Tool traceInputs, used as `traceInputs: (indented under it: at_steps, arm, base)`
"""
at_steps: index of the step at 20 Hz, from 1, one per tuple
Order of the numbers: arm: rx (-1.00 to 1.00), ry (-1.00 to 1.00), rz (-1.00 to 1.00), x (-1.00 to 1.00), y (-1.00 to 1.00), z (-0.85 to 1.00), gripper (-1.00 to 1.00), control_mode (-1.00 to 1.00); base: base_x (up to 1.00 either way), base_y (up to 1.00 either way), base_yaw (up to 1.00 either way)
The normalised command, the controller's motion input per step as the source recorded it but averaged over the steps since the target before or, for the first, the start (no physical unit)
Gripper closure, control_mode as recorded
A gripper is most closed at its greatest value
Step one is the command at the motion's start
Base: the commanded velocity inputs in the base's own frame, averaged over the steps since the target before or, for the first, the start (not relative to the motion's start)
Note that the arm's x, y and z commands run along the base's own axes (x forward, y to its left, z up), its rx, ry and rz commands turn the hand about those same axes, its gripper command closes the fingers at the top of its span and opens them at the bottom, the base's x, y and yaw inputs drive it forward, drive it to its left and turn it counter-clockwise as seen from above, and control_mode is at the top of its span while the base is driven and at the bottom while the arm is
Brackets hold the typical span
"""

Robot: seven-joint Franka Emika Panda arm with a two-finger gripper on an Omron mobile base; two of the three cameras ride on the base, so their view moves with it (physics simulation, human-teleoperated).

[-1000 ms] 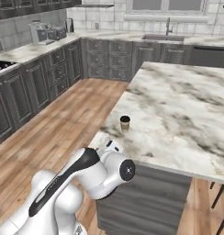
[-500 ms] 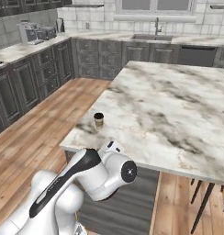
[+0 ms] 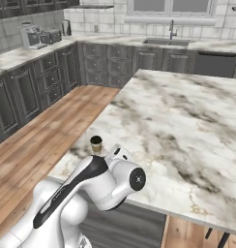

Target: Move the drinks to the dining counter.

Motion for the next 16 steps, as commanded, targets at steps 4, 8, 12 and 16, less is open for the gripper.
traceInputs:
  at_steps: [4,8,12,16]
  arm:
    - [0.0,0.0,0.0,0.0,0.0,0.0,1.0,1.0]
    - [0.0,0.0,0.0,0.0,0.0,0.0,1.0,1.0]
    - [0.0,0.0,0.0,0.0,0.0,0.0,1.0,1.0]
    - [0.0,0.0,0.0,0.0,0.0,0.0,1.0,-1.0]
  base:
    - [0.49,0.0,0.02]
    - [0.35,0.0,0.0]
    - [0.09,0.0,0.0]
    - [0.0,0.0,0.0]
